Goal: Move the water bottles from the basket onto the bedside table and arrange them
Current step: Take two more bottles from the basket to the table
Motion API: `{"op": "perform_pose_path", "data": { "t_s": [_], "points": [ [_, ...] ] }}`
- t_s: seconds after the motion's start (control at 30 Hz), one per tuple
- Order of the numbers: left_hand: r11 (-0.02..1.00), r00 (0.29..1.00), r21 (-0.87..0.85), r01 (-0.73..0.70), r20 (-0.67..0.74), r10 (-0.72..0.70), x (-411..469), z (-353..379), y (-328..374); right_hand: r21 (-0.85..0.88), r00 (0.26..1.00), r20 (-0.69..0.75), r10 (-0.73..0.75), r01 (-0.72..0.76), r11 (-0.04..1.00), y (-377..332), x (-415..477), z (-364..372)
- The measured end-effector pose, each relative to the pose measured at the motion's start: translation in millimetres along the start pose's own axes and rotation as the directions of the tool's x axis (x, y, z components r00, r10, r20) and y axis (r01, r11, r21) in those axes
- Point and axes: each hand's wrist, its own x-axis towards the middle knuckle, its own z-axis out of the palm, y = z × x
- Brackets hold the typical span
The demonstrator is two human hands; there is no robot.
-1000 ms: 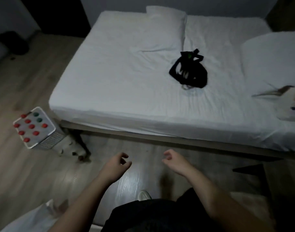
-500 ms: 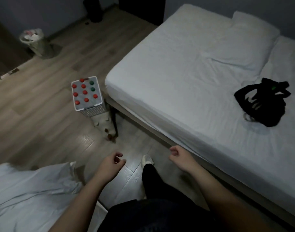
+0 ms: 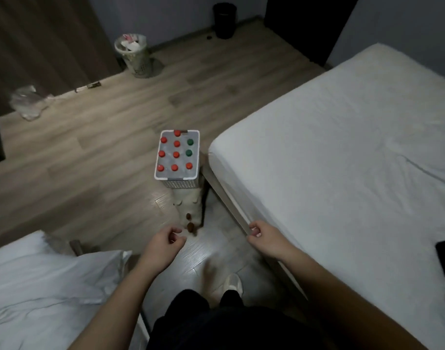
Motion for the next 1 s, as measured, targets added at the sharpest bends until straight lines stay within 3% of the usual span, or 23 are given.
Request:
{"op": "perform_pose_path", "data": {
  "t_s": [0.2,0.37,0.5,0.63,0.83,1.0],
  "points": [
    [0.991,0.996,-0.098,0.093,0.009,-0.092,47.4,-25.8,-14.6,-0.070,0.997,0.054,-0.063,0.066,0.995,-64.0,57.8,-16.1],
    [0.988,0.992,-0.091,0.123,0.007,-0.123,129.0,-66.5,-24.2,-0.087,0.998,0.014,-0.054,0.055,0.995,-111.5,122.7,-18.9],
    [0.996,0.995,-0.018,0.088,0.053,-0.087,211.2,-107.6,-19.5,-0.127,0.999,0.018,0.037,-0.034,0.991,-157.4,179.1,-17.1],
    [0.987,0.985,0.159,-0.010,0.173,-0.018,285.0,-158.5,-1.6,-0.139,0.986,0.043,0.159,-0.152,0.979,-201.8,228.9,-5.7],
    [0.932,0.919,0.321,-0.165,0.393,0.027,395.5,-202.5,20.2,-0.153,0.968,0.086,0.235,-0.220,0.963,-249.9,315.3,6.5],
    [0.924,0.943,0.368,-0.101,0.331,-0.029,493.7,-189.3,14.0,-0.103,0.974,0.075,0.215,-0.207,0.973,-263.1,396.1,18.0]
  ]
}}
